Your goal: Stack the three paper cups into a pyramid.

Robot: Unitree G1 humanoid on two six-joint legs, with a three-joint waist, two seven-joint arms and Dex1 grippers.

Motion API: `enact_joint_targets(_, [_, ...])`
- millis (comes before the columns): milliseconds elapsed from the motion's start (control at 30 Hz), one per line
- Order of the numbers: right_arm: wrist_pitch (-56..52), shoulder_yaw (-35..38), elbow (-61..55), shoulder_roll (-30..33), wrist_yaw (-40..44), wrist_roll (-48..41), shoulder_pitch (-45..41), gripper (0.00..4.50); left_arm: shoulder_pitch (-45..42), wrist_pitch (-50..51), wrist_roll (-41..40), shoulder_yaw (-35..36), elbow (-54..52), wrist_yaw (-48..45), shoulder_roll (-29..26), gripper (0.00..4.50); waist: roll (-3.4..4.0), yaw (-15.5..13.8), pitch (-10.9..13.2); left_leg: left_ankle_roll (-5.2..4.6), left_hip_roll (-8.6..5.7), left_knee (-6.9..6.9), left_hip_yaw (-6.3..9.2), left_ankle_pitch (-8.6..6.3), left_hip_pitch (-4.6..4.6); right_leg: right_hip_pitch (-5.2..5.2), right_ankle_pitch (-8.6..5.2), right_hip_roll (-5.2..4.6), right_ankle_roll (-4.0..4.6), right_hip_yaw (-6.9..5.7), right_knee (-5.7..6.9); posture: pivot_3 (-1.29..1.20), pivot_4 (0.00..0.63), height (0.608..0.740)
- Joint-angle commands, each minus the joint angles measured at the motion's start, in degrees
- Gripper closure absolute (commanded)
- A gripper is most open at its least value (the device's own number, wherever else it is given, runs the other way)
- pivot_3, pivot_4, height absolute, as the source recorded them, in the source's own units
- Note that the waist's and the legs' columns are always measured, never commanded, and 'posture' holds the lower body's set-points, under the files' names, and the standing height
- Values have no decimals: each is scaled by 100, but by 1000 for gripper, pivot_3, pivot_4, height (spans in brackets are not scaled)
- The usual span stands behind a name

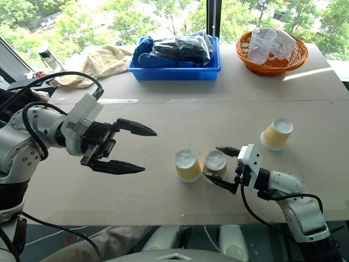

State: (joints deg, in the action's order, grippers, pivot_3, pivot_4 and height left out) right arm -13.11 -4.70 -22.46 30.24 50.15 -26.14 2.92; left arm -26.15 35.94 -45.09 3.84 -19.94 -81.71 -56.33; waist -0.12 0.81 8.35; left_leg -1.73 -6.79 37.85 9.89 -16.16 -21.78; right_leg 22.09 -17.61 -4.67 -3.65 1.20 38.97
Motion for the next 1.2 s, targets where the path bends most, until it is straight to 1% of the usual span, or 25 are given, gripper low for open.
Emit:
enact_joint_targets(33, [130,87,-260,-18,-12,-53,71,38,-24,-16,-66,173,-174,37,-74,0,0,-1,0,0,0,0,0,0,0,0,0,0,0,1,0,0,150,740])
enact_joint_targets(167, [222,330,-382,-43,-131,-155,210,38,-10,-18,-80,188,-166,40,-81,0,0,-2,0,0,0,0,0,0,0,0,0,0,0,0,0,0,150,740])
enact_joint_targets(300, [249,628,-600,91,-204,-151,517,38,-44,-26,-73,168,-117,7,-77,0,0,-3,0,0,0,0,0,0,0,0,0,0,0,1,0,0,150,740])
enact_joint_targets(433, [58,1198,-1059,281,-159,-656,964,38,-207,-57,-49,70,2,5,35,0,1,-10,0,0,0,0,1,0,-1,0,0,0,0,-1,1,0,150,740])
enact_joint_targets(500, [-1,1414,-1179,428,-106,-764,1115,38,-242,-87,-18,32,47,10,95,0,-1,-13,-1,0,0,1,0,0,0,-2,0,-1,0,1,0,0,150,740])
enact_joint_targets(600, [-175,1893,-1285,592,-183,-1155,1115,38,-263,-97,-1,1,79,9,161,0,-1,4,0,-1,0,3,-1,0,1,-4,0,-1,0,2,1,0,150,740])
enact_joint_targets(700, [-322,2428,-1078,568,-634,-1384,797,38,-332,-100,-35,20,123,37,264,0,-1,10,0,-1,0,2,-2,0,2,-3,0,0,0,2,3,0,150,740])
enact_joint_targets(767, [-251,2607,-654,555,-997,-1026,467,38,-443,-124,-22,8,172,143,405,0,-1,-4,-1,0,0,3,-1,0,2,-4,0,0,0,0,3,0,150,740])
enact_joint_targets(867, [189,2574,175,449,-1489,-197,-25,38,-738,-168,161,-125,316,365,638,0,-5,-23,-1,-1,-1,11,-2,0,2,-7,1,0,0,-2,2,0,150,740])
enact_joint_targets(933, [199,2552,472,338,-1744,0,-232,38,-879,-157,235,-177,373,473,730,0,-5,-25,-1,-1,-3,12,-1,0,0,-6,0,-1,0,-4,3,0,150,740])
enact_joint_targets(1033, [263,2486,839,230,-1913,278,-403,38,-1017,-105,253,-184,393,650,858,0,-4,-2,-1,0,-2,11,-1,0,-6,-1,0,-1,0,-2,4,0,150,740])
enact_joint_targets(1200, [120,2586,1168,55,-2027,183,-557,38,-1019,73,75,-102,265,869,972,0,-3,23,-1,0,-2,13,-6,0,-5,0,1,0,0,6,5,0,150,740])
